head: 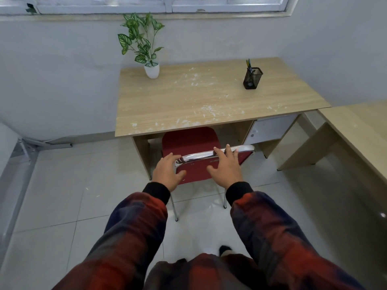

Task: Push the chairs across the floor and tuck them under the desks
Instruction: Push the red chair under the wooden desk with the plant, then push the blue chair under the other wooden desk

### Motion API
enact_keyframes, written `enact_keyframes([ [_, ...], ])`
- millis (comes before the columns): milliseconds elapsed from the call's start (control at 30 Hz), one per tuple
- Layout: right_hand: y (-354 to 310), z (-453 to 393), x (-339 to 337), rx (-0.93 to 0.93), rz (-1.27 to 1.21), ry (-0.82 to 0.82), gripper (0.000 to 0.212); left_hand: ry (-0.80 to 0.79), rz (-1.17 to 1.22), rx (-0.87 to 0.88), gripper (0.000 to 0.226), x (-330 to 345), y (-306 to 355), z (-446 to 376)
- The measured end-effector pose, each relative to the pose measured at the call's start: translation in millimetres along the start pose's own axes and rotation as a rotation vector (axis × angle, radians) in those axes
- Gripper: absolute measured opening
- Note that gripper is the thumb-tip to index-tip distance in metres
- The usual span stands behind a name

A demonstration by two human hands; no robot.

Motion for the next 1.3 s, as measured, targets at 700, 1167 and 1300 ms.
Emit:
enact_keyframes([
  [700,60.9,139.2,76.3,0.246,-0.665,-0.013,0.034,-0.644,-0.166,0.137,0.045,88.6,9.5,104.3],
  [1167,-0.5,382.2,263.0,0.578,-0.822,0.114,0.050,-0.893,-0.353,0.452,0.045,99.2,-37.8,254.6],
  [1300,9.3,468.7,270.8,0.672,-0.841,0.401,0.052,-1.011,-0.453,0.562,0.047,138.7,-25.2,331.9],
])
Point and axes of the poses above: each hand's wrist, its own z-axis away from the middle knuckle, its own x-axis out of the palm, y = z × x, the point moved 9 cm from there along -z, towards the middle knuckle, and after that the axes turned 15 degrees about -y, right-handed, at the moved point
